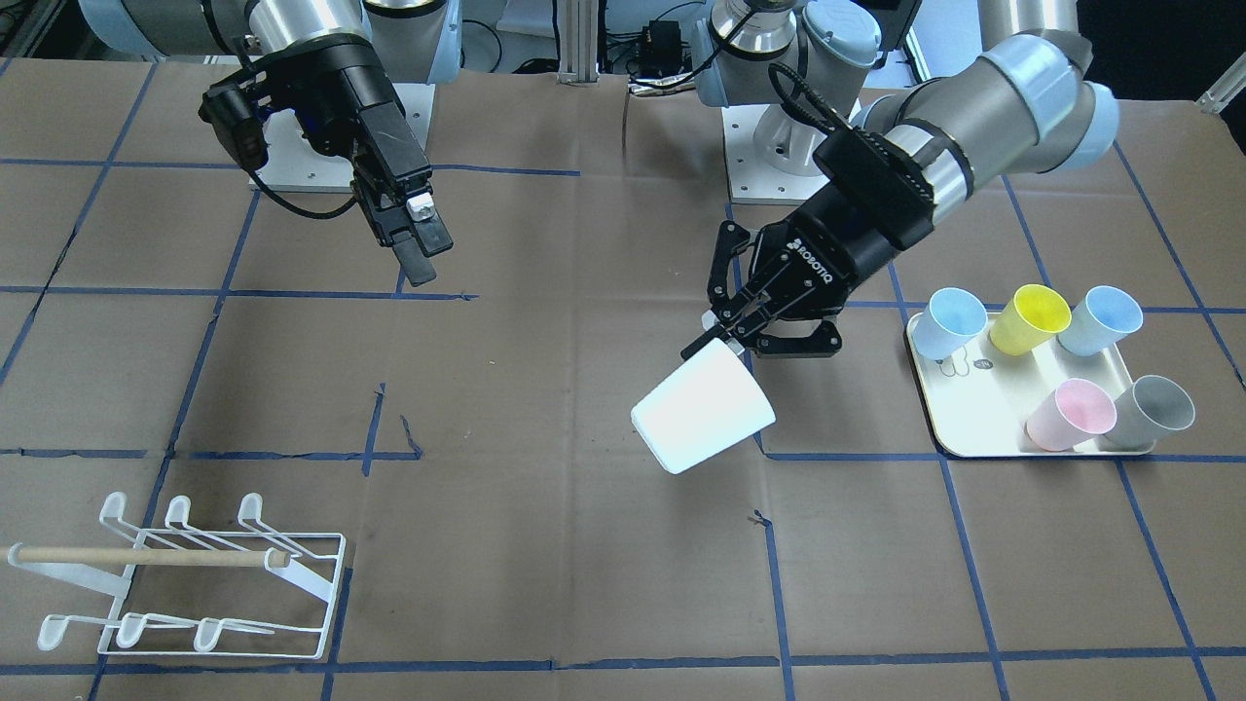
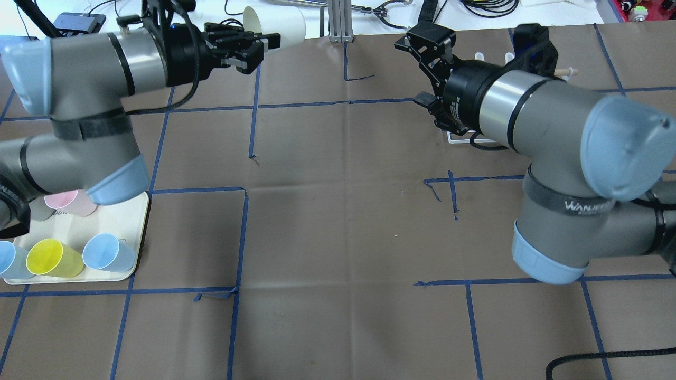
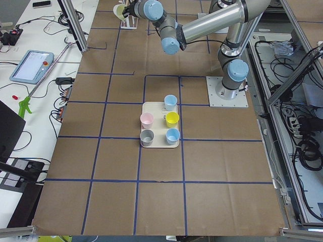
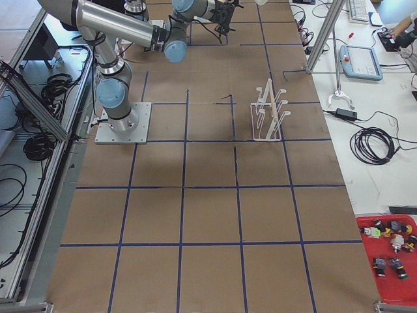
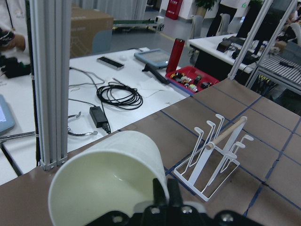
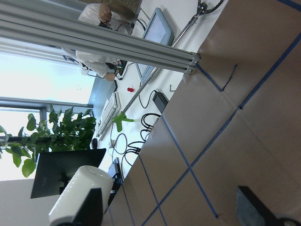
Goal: Transfer IKEA cup to right arm and place on rack
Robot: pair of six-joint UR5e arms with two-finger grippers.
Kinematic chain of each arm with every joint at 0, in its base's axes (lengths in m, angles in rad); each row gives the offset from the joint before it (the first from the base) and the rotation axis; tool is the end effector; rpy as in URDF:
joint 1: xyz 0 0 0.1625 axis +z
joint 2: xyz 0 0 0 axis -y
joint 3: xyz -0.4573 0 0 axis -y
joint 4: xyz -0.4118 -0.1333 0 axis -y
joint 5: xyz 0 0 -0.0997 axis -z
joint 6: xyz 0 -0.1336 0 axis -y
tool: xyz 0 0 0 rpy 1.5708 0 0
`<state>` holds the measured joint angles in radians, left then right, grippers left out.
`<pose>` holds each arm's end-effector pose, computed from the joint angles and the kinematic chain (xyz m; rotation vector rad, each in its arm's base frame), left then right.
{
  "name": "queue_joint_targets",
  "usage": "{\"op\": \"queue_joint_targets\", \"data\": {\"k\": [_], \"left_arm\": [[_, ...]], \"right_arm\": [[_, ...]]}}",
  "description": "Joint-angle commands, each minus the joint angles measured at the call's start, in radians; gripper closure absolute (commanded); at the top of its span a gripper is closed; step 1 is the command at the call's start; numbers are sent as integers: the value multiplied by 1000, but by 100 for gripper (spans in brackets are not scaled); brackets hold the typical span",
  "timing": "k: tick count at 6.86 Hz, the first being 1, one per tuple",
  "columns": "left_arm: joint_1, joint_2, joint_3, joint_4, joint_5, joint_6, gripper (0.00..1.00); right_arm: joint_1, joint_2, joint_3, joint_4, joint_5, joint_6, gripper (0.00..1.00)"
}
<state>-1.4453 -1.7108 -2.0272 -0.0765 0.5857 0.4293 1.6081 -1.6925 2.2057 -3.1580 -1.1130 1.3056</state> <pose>-0.1771 -0.5509 0.4160 -0.8552 -1.9955 1.2828 0.2092 -0.4486 0.4448 0.9891 1.8265 -0.6608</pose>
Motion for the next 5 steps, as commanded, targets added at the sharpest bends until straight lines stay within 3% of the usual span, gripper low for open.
{"op": "queue_joint_targets", "data": {"k": [1,2,4,5], "left_arm": [[-39,-39,-148,270,-12,-12,100],[-78,-106,-148,347,-10,-21,100],[-101,-199,-146,685,-12,-302,100],[-104,-188,-150,705,-27,-337,99]], "right_arm": [[4,2,104,-207,4,223,0],[9,7,106,-201,-2,228,0],[79,20,105,-147,-13,233,0],[110,26,101,-90,-14,239,0]]}}
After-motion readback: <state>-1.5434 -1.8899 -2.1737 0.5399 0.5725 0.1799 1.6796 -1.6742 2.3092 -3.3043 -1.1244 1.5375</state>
